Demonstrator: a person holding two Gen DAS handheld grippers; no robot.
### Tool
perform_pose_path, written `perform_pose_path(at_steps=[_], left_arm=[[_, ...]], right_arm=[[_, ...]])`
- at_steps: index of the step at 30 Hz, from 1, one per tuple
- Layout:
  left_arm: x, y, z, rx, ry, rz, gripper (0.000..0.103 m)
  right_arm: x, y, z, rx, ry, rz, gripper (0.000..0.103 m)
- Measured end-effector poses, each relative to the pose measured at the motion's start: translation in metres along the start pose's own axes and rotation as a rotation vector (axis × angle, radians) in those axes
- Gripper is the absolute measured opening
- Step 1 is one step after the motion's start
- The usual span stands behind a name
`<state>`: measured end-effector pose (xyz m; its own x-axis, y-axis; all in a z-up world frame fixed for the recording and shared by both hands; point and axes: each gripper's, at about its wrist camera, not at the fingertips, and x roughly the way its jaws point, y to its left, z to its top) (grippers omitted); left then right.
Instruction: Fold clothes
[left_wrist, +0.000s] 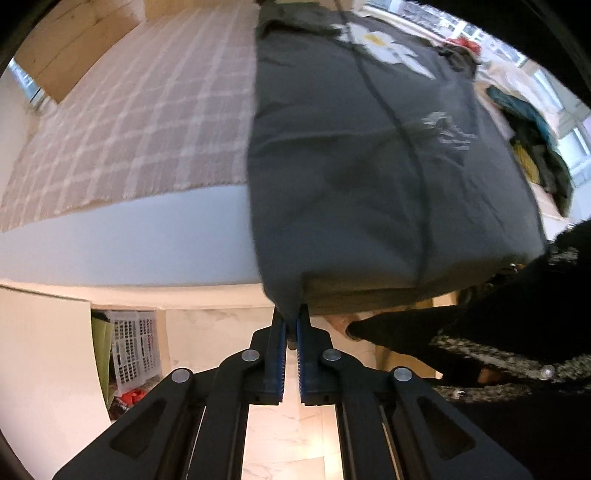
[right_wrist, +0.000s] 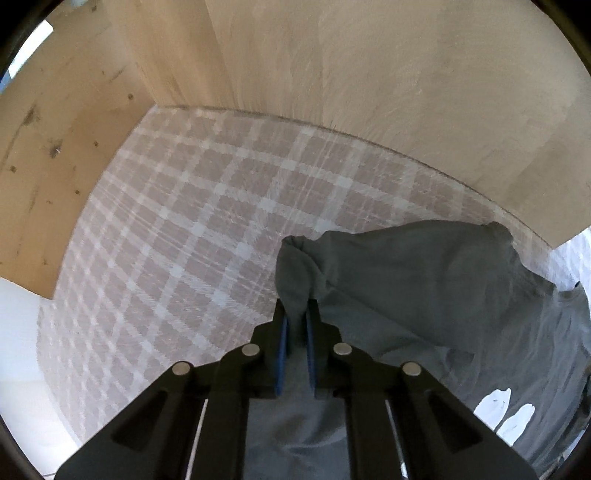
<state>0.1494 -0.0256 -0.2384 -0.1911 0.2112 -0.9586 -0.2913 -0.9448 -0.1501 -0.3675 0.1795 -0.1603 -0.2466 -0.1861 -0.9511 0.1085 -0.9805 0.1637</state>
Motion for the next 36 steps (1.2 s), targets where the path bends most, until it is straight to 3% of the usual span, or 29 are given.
perform_pose_path(at_steps=[9, 14, 16, 20, 27, 32, 34, 36], left_arm=[[-0.022, -0.051, 0.012, 0.153, -0.011, -0.084, 0.004], [-0.020, -0.084, 0.017, 0.224, -0.003, -0.138, 0.004], [-0.019, -0.097, 0.018, 0.252, 0.000, -0.160, 0.004], [-0.014, -0.125, 0.024, 0.314, 0.006, -0.209, 0.004], [0.016, -0.178, 0.040, 0.431, 0.039, -0.318, 0.004], [0.039, -0.193, 0.045, 0.456, 0.088, -0.332, 0.004], [0.048, -0.195, 0.048, 0.445, 0.107, -0.331, 0.004], [0.047, -0.195, 0.049, 0.438, 0.108, -0.321, 0.008]], right_arm=[[-0.061, -0.045, -0.013, 0.069, -0.063, 0.098, 0.008], [-0.063, -0.050, -0.005, 0.089, -0.095, 0.089, 0.008], [-0.049, -0.066, 0.002, 0.103, -0.103, 0.090, 0.008], [-0.063, -0.104, -0.010, 0.130, -0.124, 0.075, 0.008], [-0.040, -0.166, -0.034, 0.217, -0.097, 0.049, 0.008], [-0.017, -0.185, -0.040, 0.243, -0.098, 0.121, 0.010], [-0.007, -0.185, -0.041, 0.234, -0.069, 0.092, 0.019], [-0.012, -0.176, -0.043, 0.157, -0.068, 0.068, 0.020]])
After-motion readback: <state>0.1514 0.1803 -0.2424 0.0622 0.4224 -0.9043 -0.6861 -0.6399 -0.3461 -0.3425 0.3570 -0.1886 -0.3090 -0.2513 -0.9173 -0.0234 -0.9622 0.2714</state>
